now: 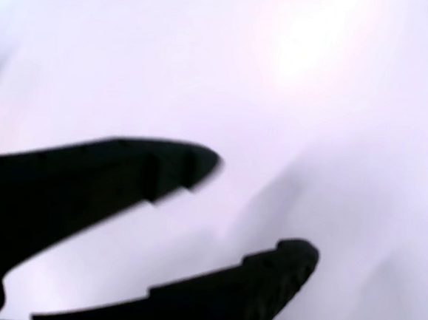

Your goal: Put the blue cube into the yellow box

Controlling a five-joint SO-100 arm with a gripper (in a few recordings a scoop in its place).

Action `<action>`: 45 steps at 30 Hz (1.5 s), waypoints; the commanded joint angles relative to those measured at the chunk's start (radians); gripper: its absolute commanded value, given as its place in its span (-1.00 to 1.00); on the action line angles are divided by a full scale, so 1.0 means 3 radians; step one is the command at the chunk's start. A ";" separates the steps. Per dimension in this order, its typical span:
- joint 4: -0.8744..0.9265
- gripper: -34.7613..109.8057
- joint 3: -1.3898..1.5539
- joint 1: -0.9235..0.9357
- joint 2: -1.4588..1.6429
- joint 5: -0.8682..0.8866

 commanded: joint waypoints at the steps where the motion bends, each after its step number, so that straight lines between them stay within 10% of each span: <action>1: -0.1299 -0.03 -0.0522 -0.0220 -0.0496 0.0036; 15: -0.3145 0.16 -0.2127 -0.0982 -0.2695 0.0363; 45: -0.3400 0.30 -0.5348 -0.1483 -0.6213 0.0409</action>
